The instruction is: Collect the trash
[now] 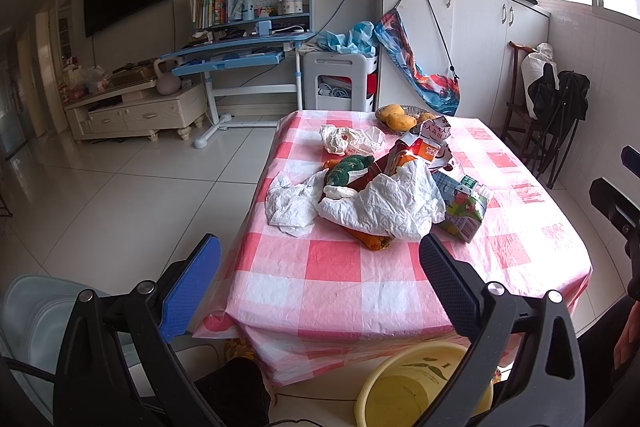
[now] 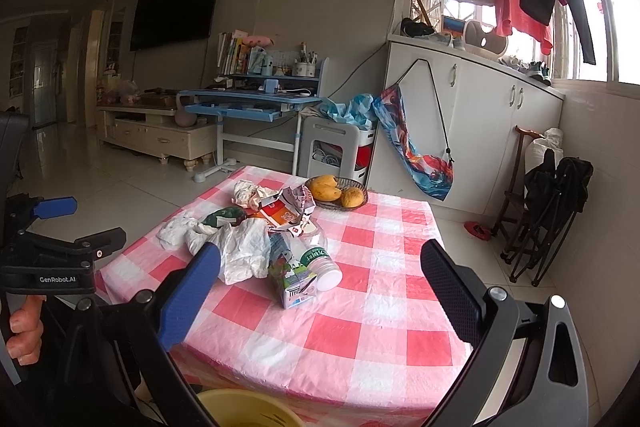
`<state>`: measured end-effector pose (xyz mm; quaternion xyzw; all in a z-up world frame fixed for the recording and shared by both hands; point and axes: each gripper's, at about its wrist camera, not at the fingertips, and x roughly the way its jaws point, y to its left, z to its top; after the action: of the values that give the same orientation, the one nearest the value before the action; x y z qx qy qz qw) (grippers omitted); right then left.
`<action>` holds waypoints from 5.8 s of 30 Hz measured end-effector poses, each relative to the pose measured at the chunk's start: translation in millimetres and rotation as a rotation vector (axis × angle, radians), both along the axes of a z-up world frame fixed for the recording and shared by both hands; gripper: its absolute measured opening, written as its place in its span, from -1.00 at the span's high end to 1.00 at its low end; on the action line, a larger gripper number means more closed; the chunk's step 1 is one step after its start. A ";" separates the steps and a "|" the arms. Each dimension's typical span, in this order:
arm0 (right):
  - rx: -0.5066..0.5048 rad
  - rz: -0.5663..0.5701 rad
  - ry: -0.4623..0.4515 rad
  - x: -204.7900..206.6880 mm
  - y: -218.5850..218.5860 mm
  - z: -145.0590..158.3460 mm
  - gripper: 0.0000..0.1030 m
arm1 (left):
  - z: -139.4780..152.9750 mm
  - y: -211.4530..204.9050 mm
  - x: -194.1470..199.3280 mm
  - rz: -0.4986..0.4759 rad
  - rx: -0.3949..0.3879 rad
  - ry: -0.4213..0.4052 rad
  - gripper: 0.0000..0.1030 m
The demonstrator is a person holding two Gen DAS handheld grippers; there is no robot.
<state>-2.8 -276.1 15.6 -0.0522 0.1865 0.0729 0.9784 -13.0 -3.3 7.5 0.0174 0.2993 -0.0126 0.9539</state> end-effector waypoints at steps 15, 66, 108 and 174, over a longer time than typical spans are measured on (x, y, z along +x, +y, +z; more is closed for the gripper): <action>0.020 0.082 0.089 12.7 3.3 -1.8 -0.86 | -8.7 5.2 14.0 0.008 -0.026 0.058 -0.86; 0.008 0.256 0.357 65.0 30.5 -46.2 -0.86 | -17.5 37.6 94.2 -0.054 -0.210 0.213 0.83; 0.435 0.360 0.716 59.2 37.9 -84.7 0.55 | -14.8 31.8 84.2 -0.057 -0.219 0.153 0.83; 0.299 0.046 0.249 -31.4 -43.2 -34.1 -0.63 | -46.1 -16.5 -18.6 -0.080 -0.012 0.088 -0.60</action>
<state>-34.3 -319.2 -18.5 0.0987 0.2920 0.1282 0.9426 -31.6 -19.9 -38.6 0.0230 0.3398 -0.0534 0.9387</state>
